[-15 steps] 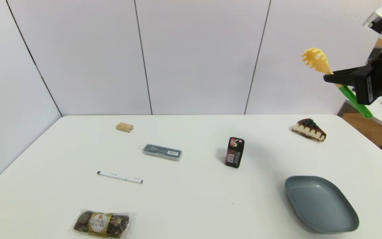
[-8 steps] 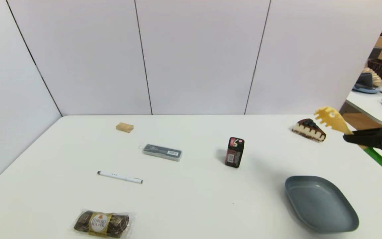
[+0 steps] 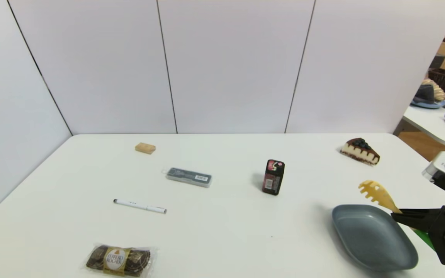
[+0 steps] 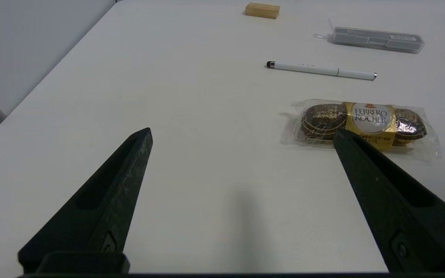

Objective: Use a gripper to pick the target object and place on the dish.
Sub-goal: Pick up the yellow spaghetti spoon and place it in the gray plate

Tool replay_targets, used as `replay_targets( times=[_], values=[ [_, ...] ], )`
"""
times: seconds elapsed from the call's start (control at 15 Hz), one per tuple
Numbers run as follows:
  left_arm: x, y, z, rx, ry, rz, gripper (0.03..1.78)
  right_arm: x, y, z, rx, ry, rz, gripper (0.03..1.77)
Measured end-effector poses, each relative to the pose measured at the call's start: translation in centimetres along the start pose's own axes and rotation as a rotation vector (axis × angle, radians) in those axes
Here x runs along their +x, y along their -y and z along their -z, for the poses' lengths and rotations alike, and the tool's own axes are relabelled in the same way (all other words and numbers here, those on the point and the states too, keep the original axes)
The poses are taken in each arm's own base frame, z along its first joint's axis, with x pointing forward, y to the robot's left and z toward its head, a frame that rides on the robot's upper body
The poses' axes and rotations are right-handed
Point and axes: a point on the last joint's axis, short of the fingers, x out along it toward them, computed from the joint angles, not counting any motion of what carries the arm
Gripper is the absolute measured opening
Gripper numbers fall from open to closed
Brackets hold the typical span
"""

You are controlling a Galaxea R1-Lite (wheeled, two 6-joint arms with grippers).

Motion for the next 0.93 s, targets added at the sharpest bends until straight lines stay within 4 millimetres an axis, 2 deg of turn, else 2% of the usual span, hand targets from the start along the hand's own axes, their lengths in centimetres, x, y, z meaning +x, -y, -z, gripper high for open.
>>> replay_targets(
  times=[0.4, 0.93],
  values=[
    [0.0, 0.0, 0.0, 0.000, 0.000, 0.000, 1.69, 2.1, 0.4, 0.3, 0.010, -0.072, -0.036, 0.05],
    [0.0, 0.0, 0.0, 0.000, 0.000, 0.000, 1.69, 3.2, 0.7, 0.1, 0.009, -0.080, -0.046, 0.05]
  ],
)
